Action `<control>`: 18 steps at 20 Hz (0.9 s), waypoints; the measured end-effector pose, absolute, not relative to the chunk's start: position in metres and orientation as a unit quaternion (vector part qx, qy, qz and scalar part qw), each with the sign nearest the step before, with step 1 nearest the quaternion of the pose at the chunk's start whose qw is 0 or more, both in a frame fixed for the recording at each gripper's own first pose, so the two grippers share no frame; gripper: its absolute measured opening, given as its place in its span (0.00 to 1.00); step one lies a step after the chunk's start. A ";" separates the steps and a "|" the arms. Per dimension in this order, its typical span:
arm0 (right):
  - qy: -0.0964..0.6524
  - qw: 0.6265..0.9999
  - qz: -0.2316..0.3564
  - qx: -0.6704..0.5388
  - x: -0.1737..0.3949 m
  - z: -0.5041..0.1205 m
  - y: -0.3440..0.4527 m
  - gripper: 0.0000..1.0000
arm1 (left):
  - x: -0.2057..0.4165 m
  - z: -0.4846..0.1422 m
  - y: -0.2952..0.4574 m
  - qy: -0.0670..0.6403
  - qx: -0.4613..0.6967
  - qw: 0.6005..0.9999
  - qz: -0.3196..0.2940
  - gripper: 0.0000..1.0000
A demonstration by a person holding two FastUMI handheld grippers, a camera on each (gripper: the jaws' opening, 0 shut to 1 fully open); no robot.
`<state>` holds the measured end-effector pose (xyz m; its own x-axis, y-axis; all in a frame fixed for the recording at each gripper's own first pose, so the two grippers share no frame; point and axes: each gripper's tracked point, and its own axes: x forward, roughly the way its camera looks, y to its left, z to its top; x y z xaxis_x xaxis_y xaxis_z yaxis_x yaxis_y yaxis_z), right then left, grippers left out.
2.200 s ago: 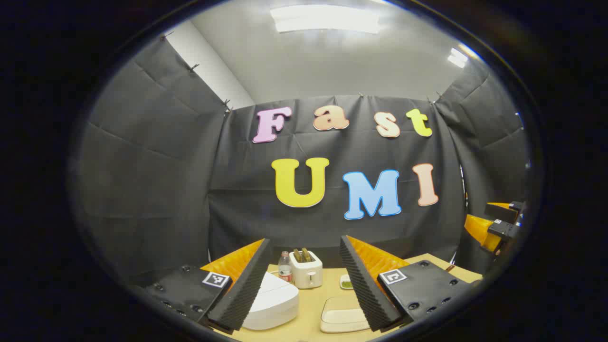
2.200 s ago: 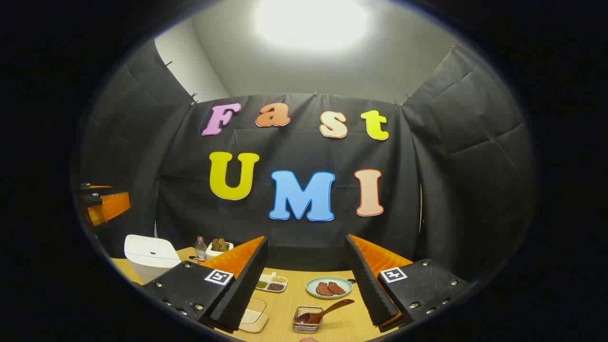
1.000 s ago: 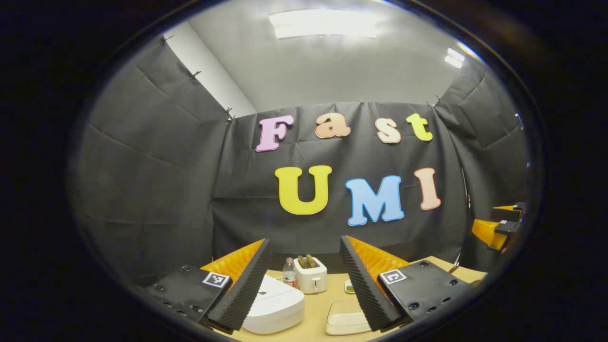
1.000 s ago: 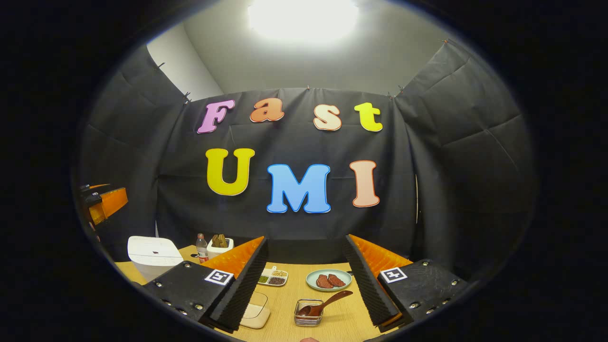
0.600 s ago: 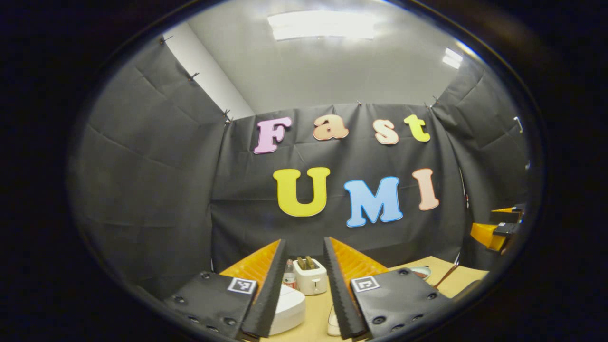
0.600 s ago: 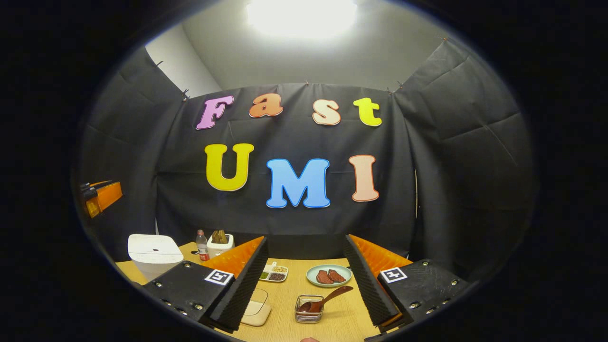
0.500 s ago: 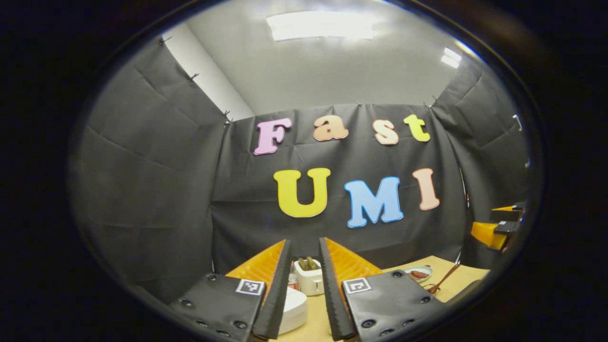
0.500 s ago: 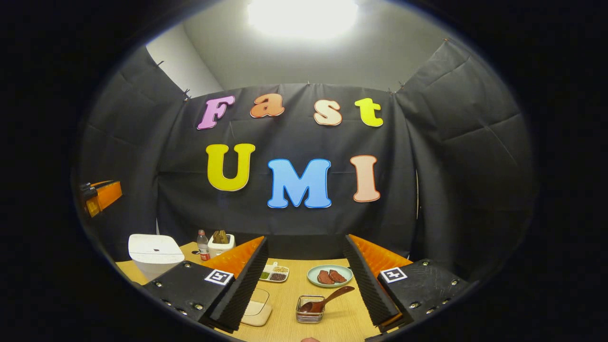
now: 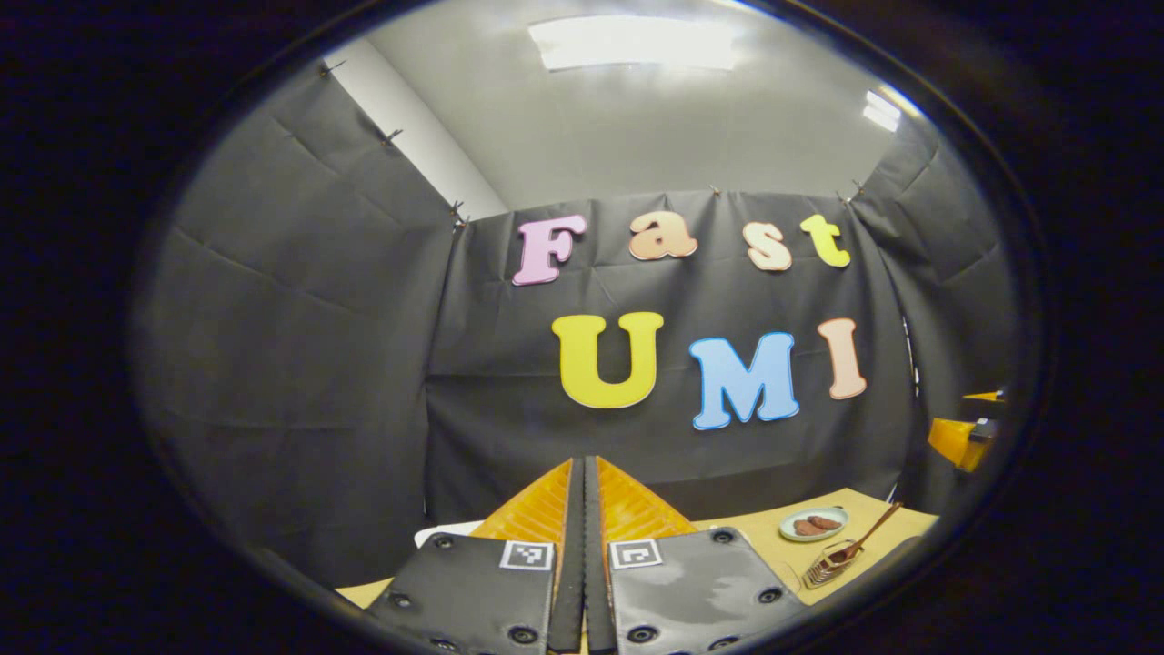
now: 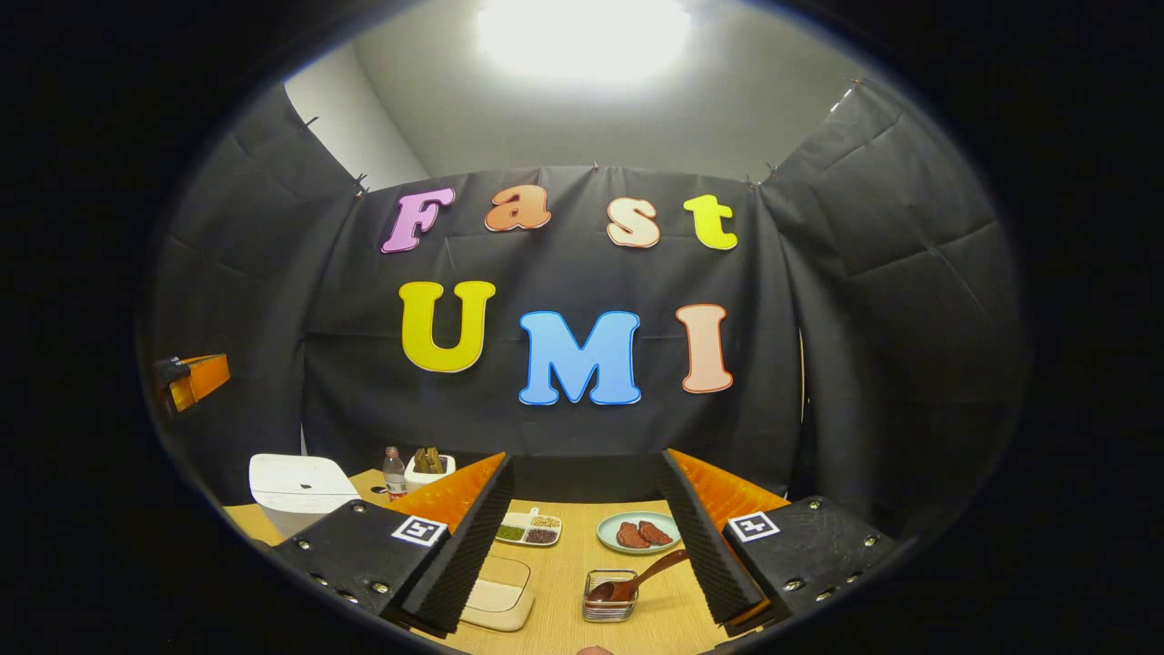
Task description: Close the left gripper, press the button to open the rice cooker; take a wooden spoon from the chopstick holder with the right hand, scoop a spoonful of rice and pour it into the rice cooker, then put the wooden spoon back into the chopstick holder.
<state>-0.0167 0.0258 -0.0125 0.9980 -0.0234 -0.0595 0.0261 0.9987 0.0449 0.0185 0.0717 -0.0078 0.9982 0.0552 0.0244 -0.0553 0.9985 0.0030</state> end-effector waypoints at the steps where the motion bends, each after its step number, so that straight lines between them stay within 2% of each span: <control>1: 0.030 0.999 -0.014 0.022 -0.017 -0.012 0.028 0.96 | 0.022 -0.012 0.077 -0.008 -0.002 1.000 0.027 0.09; 10: 0.037 0.998 -0.047 0.013 -0.022 -0.013 0.038 0.96 | 0.086 -0.067 0.128 0.048 -0.023 0.999 0.012 0.09; 18: 0.058 0.995 -0.084 -0.008 -0.032 -0.022 0.040 0.96 | 0.138 -0.169 0.148 0.150 -0.039 0.988 -0.006 0.09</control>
<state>-0.0318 0.0399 -0.0222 0.9790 -0.1690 -0.1138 0.1672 0.9856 -0.0255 0.1379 0.1478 -0.1689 0.9547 -0.0234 -0.2967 0.0000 0.9969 -0.0786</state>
